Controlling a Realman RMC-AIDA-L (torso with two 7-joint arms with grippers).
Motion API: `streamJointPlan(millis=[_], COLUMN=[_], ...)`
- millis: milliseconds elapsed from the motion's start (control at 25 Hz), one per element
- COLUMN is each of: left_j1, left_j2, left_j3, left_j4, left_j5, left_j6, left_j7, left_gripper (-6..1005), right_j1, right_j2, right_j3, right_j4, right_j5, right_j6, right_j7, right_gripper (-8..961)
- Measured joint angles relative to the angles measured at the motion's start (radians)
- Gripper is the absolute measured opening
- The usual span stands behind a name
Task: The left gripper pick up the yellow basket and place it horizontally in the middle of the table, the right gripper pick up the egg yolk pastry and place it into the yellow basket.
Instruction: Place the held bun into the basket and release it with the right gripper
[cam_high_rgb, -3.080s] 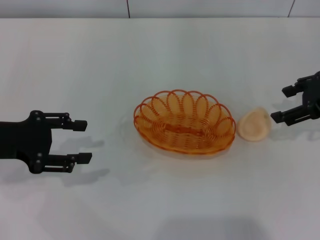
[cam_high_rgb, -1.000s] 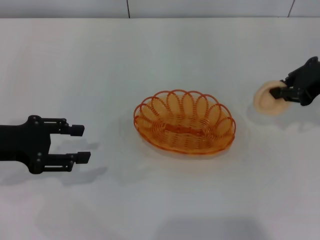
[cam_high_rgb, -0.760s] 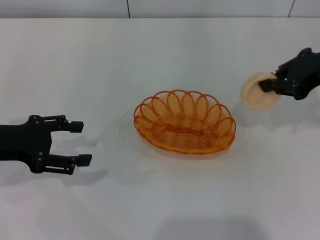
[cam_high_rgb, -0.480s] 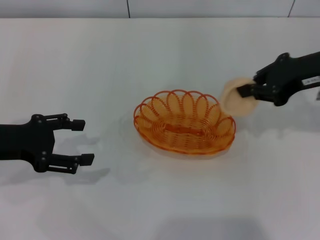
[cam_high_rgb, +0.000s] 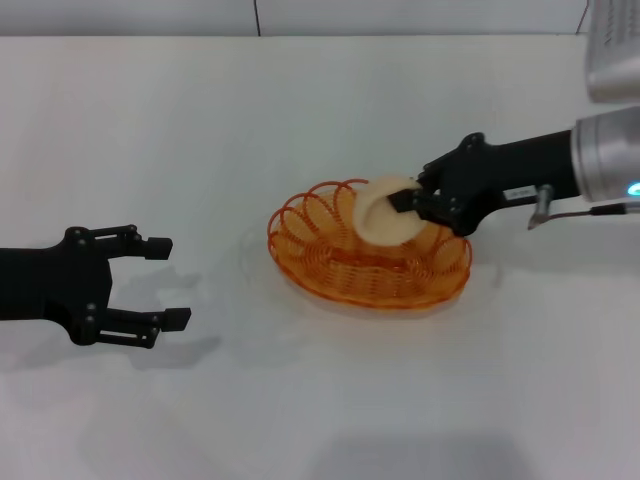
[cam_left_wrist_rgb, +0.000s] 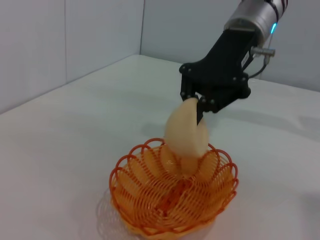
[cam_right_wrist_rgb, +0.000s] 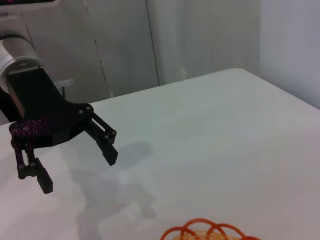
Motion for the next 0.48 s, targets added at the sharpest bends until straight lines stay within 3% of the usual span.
streamJointPlan(millis=[400,480], left_j1=[0.003,0.005], left_j2=[-0.005,-0.007], left_j3=[0.0,0.0], left_j4=[0.004,0.005], left_j5=[0.002,0.002], left_j6=[0.0,-0.001], left_j7=[0.0,0.001], left_gripper=[893,893], right_j1=[-0.005,-0.005], right_j2=[0.004,0.002], right_j3=[-0.081,-0.082], right_j4=[0.059,0.064], right_j5=[0.065,0.069], right_j6=[0.093,0.096], right_j7=[-0.052,-0.053], right_gripper=[45,112])
